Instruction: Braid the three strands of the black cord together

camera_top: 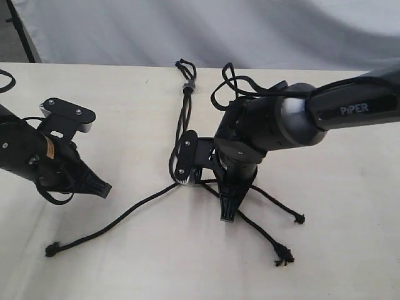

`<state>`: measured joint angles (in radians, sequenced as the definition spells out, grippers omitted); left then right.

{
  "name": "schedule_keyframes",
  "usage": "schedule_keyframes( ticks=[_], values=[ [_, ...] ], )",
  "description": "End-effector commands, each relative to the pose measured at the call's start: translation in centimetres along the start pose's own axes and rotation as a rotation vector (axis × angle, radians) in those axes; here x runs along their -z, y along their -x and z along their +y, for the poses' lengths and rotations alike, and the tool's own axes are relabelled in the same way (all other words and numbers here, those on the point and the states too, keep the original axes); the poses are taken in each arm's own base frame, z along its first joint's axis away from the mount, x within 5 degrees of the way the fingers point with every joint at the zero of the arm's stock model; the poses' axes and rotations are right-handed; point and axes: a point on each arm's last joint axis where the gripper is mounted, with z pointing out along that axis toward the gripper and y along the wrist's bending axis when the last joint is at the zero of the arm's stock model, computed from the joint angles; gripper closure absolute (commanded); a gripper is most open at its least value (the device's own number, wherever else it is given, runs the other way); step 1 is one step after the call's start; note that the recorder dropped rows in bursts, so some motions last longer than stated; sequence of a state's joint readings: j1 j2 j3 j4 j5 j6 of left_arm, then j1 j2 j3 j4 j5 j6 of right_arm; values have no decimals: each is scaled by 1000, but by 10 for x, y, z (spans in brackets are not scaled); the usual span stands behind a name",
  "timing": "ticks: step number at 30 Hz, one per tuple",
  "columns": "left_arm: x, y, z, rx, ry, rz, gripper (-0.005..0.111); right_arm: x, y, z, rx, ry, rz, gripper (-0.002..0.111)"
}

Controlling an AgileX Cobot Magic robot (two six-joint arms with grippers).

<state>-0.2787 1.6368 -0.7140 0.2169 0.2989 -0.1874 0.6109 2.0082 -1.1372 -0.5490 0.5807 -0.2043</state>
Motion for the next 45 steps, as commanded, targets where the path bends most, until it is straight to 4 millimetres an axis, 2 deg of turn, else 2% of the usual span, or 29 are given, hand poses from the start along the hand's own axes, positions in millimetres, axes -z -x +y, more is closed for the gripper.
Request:
schedule_keyframes(
  ticks=[1, 5, 8, 11, 13, 15, 19, 23, 27, 35, 38, 43, 45],
  values=[
    [1, -1, 0, 12, -4, -7, 106, 2, 5, 14, -82, 79, 6, 108],
    [1, -1, 0, 12, -4, -7, 106, 11, 14, 41, -74, 182, 51, 108],
    [1, -1, 0, 12, -4, -7, 106, 26, 27, 69, 92, 258, 35, 108],
    [1, -1, 0, 12, -4, -7, 106, 45, 42, 81, 208, 241, -79, 108],
    [1, -1, 0, 12, -2, -1, 106, 57, 46, 76, 210, 199, -149, 108],
    [1, -2, 0, 8, -2, 5, 106, 67, 43, 59, 168, 159, -196, 108],
    [1, -2, 0, 8, -2, 5, 106, 73, 21, 24, 35, 136, -187, 108],
    [1, -2, 0, 8, -2, 3, 106, 61, -2, -2, -109, 155, -131, 108],
    [1, -2, 0, 8, -2, 3, 106, 40, -17, -16, -200, 185, -95, 108],
    [1, -2, 0, 5, -2, 3, 106, 1, -23, -11, -201, 230, -21, 106],
    [1, -2, 0, 5, -2, 3, 106, -4, -22, -10, -201, 227, -28, 93],
    [1, -2, 0, 8, -2, 3, 106, 0, -23, -13, -168, 207, -29, 50],
    [1, -2, 0, 29, -8, 0, 106, 8, -24, -18, -167, 187, -42, 38]
  ],
)
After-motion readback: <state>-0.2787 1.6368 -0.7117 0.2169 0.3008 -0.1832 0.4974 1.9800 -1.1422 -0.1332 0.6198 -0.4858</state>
